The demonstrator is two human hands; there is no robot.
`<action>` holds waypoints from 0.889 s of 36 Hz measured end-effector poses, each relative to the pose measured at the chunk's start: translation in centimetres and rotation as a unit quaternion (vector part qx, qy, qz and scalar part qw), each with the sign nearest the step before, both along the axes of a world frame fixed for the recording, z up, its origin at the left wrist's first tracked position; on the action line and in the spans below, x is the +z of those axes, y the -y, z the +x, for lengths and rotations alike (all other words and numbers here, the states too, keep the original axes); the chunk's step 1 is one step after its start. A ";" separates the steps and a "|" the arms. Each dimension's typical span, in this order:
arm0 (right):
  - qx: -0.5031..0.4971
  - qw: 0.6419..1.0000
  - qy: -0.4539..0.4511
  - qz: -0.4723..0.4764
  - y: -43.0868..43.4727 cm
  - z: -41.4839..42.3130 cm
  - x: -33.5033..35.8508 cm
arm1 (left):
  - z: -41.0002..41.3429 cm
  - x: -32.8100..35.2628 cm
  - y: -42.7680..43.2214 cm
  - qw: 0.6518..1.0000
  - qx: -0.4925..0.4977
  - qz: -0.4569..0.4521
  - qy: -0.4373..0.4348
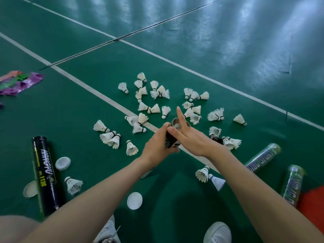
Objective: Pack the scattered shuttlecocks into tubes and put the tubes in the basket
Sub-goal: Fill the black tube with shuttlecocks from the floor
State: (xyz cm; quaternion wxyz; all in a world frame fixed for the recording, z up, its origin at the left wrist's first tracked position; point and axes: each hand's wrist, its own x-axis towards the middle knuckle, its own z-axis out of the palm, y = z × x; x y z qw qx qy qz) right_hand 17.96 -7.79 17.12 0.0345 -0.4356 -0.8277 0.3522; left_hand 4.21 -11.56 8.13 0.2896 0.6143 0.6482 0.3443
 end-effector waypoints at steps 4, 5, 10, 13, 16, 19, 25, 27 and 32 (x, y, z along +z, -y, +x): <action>-0.063 0.991 -0.114 0.041 0.4 -0.1 -1.0 | -0.5 0.1 0.2 1.000 0.010 -0.010 0.013; -0.076 0.987 -0.133 0.056 0.4 -0.1 -1.4 | -0.7 0.2 0.3 1.000 0.014 -0.009 0.016; -0.058 0.992 -0.096 0.055 0.8 -0.5 -1.5 | -1.0 0.2 0.5 1.000 0.013 -0.001 0.018; -0.031 0.998 -0.056 0.010 0.4 -0.8 -0.6 | -1.0 0.0 0.6 1.000 0.014 0.001 0.022; -0.022 0.998 -0.029 -0.058 -0.2 -0.9 0.5 | -0.8 -0.1 0.6 0.999 0.009 0.000 0.033; -0.048 0.994 -0.069 -0.073 -0.5 -0.7 0.4 | -0.8 -0.4 0.3 0.999 0.000 -0.001 0.049; -0.178 0.950 -0.256 0.020 -2.1 -0.2 -3.1 | -1.2 0.1 -2.8 0.997 0.001 0.042 -0.058; -0.228 0.934 -0.273 0.025 -3.7 -0.2 -4.5 | -1.7 0.3 -4.4 0.994 0.007 0.016 -0.108; -0.265 0.928 -0.257 -0.043 -8.2 -1.4 -10.4 | -4.0 -2.2 -8.1 0.974 -0.001 -0.077 -0.215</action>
